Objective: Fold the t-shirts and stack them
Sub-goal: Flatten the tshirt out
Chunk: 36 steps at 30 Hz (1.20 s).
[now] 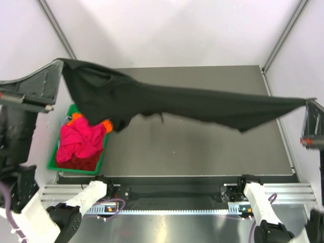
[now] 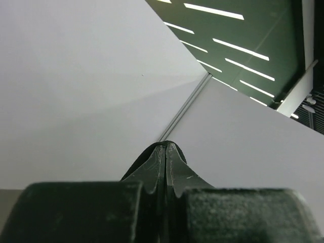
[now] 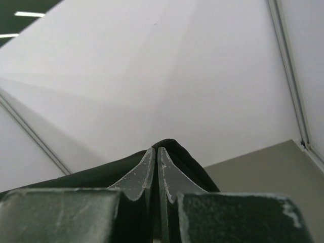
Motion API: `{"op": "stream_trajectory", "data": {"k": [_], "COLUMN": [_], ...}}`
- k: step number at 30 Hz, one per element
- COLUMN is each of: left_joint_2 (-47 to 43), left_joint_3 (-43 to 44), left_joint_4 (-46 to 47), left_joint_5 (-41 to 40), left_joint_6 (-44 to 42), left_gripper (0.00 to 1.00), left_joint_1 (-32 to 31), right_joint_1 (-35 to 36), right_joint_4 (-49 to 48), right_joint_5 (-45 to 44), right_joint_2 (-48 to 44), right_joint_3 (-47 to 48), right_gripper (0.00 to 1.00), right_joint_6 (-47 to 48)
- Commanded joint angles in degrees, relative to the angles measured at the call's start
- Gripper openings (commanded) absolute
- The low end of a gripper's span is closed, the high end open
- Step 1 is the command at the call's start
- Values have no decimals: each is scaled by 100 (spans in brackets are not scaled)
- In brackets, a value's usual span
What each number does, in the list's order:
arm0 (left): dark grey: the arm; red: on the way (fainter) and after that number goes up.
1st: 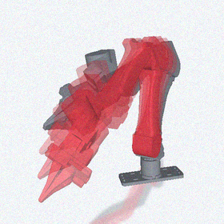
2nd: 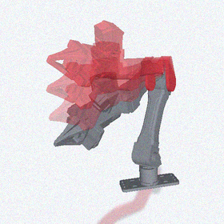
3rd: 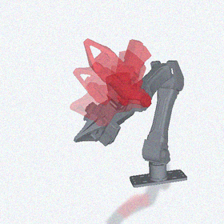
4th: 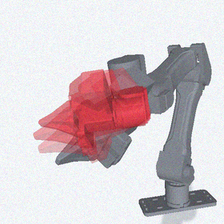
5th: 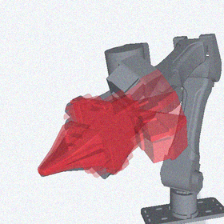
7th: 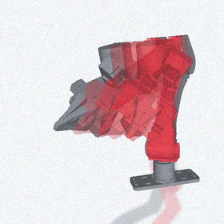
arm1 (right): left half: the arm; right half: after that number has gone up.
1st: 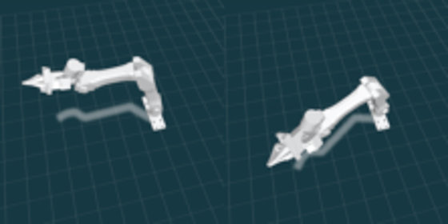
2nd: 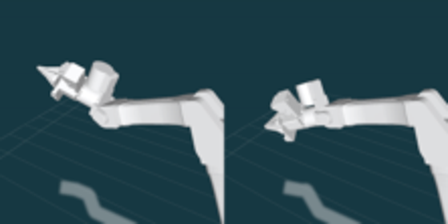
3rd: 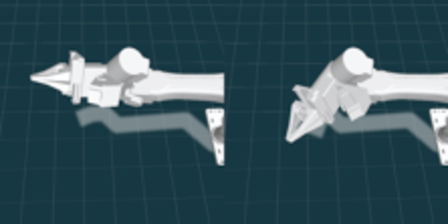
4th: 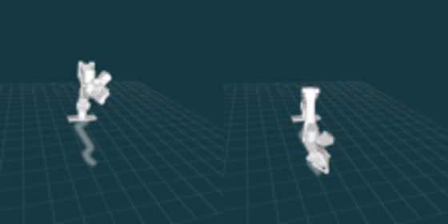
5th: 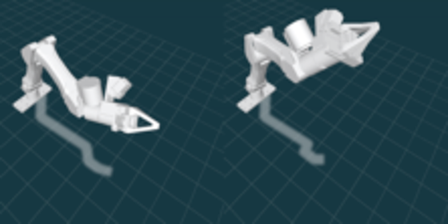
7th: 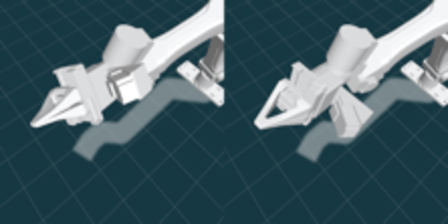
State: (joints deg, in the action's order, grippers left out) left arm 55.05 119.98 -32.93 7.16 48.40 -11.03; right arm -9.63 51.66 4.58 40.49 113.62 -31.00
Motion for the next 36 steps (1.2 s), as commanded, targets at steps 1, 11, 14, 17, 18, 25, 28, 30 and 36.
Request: {"op": "stream_trajectory", "data": {"k": [1, 11, 14, 17, 18, 25, 28, 30, 36], "left_joint_2": [129, 866, 1051, 1550, 1753, 4450, 5979, 7016, 8513], "left_joint_3": [262, -763, -2142, -3084, -3339, -2948, -1850, -930, 639], "left_joint_4": [-494, 13, 1049, 1911, 2122, 3529, 3451, 3346, 3415], "left_joint_5": [-21, -409, -154, -171, -188, 119, 365, 435, 374], "left_joint_6": [-32, -674, -665, -849, -911, -1561, -1580, -1579, -1431], "left_gripper": [0, 0, 0, 0, 0, 0, 0, 0, 0], "left_joint_1": [22, 13, 13, 22, 22, 48, 144, 206, 338], "right_joint_1": [-57, -48, -57, -48, -48, -48, -4, 101, 373], "right_joint_4": [485, -898, -2110, -3673, -4020, -6939, -7459, -7355, -6810], "right_joint_5": [-273, -756, -635, -519, -563, -485, 16, 280, 368], "right_joint_2": [-41, 477, 460, 669, 819, 3629, 5263, 6333, 8079], "right_joint_3": [134, -1295, -2772, -4485, -5194, -6081, -5274, -4364, -2478], "right_gripper": [0, 0, 0, 0, 0, 0, 0, 0, 0], "right_joint_6": [25, 156, -28, -256, -318, -485, -582, -495, -310]}}
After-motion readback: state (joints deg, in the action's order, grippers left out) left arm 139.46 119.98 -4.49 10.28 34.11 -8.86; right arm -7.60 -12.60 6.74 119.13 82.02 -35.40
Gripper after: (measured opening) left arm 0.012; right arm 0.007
